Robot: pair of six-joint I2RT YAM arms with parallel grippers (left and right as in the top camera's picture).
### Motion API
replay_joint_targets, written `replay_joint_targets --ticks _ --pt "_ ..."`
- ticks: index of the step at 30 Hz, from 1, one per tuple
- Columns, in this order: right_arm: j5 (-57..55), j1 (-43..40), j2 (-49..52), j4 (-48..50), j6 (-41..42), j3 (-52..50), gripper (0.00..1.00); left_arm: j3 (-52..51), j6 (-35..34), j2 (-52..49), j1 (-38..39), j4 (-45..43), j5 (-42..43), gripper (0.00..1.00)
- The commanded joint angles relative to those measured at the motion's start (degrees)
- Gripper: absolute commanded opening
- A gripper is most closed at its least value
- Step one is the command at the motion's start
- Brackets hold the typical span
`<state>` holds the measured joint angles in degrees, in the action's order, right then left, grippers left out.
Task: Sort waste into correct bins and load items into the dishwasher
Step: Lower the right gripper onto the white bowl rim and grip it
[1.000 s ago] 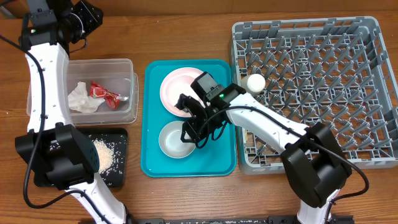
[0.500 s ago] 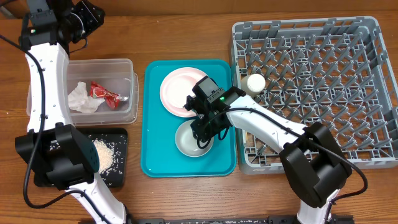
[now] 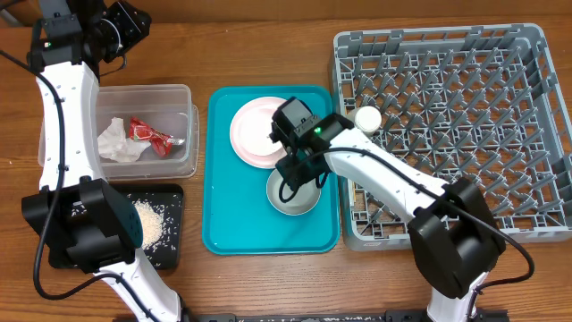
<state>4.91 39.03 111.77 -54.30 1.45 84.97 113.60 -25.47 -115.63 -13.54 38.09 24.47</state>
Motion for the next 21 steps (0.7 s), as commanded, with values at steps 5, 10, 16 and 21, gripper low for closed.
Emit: replay_joint_targets --ticks 5,10,16,21 --pt "18.88 -0.20 -0.55 -8.66 0.74 8.55 0.57 1.44 1.09 -0.48 0.04 0.22 0.66 0.38" --pt "21.35 1.44 -0.52 -11.15 0.68 6.49 0.57 1.44 1.09 -0.48 0.04 0.17 0.61 0.38" --pt "17.68 3.67 -0.50 -8.59 0.44 3.15 0.57 1.44 1.09 -0.48 0.04 -0.35 0.61 0.39" --pt "16.61 4.81 -0.50 -3.58 0.02 -0.09 0.57 1.44 1.09 -0.48 -0.07 -0.66 0.63 0.40"
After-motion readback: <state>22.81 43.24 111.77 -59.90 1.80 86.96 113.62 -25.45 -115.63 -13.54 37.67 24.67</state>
